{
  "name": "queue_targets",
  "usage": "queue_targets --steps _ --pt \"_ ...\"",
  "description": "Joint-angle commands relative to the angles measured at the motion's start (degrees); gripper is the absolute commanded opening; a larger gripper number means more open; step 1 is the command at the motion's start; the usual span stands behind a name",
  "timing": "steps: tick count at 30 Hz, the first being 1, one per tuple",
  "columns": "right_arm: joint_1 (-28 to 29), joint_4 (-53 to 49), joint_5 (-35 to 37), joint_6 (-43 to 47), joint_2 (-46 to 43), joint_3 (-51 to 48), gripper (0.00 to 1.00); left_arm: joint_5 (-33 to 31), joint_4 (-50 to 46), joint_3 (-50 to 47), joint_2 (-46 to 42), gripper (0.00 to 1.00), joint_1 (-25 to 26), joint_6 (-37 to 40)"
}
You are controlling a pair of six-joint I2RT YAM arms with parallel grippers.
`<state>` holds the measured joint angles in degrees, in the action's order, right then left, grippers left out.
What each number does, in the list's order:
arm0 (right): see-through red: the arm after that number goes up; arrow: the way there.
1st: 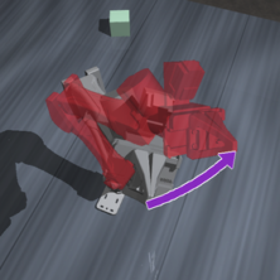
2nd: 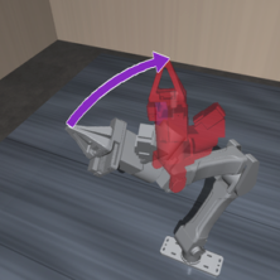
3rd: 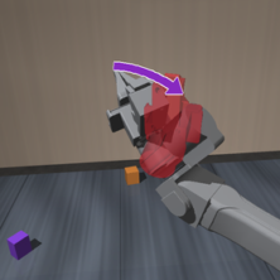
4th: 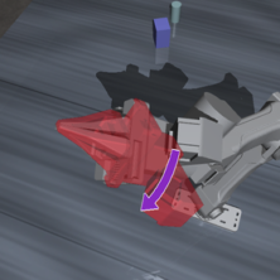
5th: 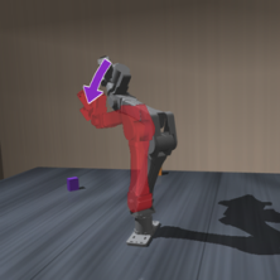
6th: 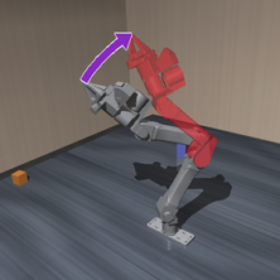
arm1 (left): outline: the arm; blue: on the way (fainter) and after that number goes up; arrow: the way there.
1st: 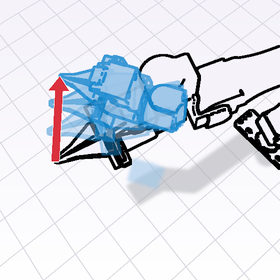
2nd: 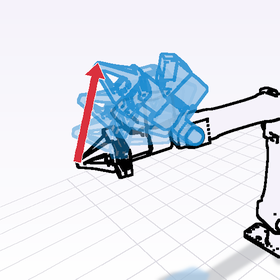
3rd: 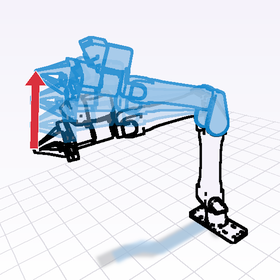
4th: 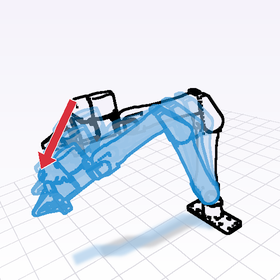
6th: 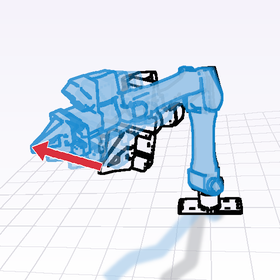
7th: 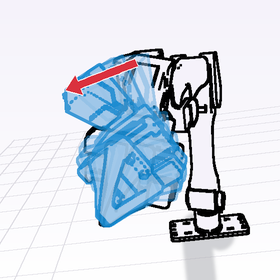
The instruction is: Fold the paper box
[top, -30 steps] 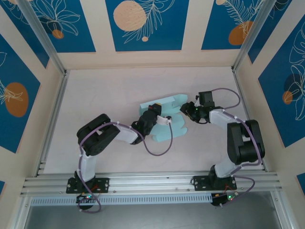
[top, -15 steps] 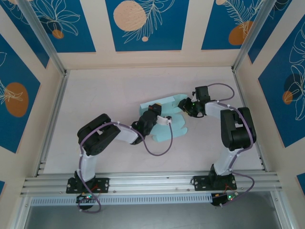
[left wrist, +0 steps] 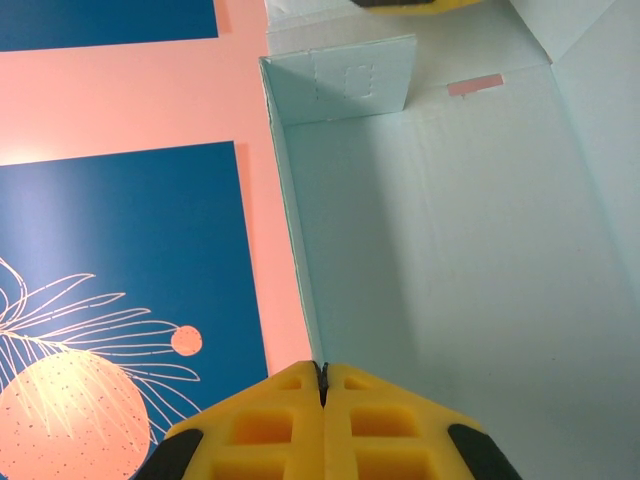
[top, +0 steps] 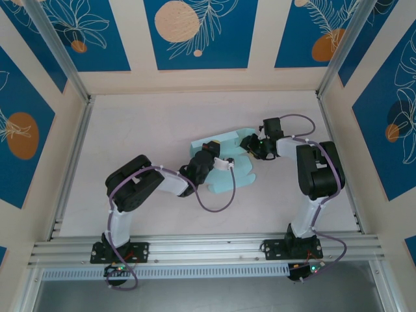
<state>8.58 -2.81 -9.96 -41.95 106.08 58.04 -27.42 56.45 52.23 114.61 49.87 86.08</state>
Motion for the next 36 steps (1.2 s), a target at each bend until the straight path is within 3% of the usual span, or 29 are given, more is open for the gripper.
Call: queue_targets --steps 1,17,26,31,36 --pt "0.32 3.55 -3.65 -0.23 -0.75 0.06 0.44 1.33 -0.41 -0.63 1.44 0.00 -0.60 0.36" --pt "1.50 11.11 -8.24 -3.30 -5.27 -4.41 0.37 0.79 -0.45 -0.20 2.51 0.00 -0.30 0.58" --pt "2.99 15.92 -9.88 -8.98 -3.22 -6.82 0.22 0.26 0.07 0.17 3.48 0.00 0.14 0.87" --pt "3.07 14.40 -8.80 -9.21 -4.93 -7.78 0.22 0.18 0.21 -0.06 3.44 0.00 0.14 1.08" --pt "1.77 6.79 -2.79 -5.00 -9.25 -6.88 0.22 0.19 0.32 -0.13 3.43 0.00 0.14 1.29"
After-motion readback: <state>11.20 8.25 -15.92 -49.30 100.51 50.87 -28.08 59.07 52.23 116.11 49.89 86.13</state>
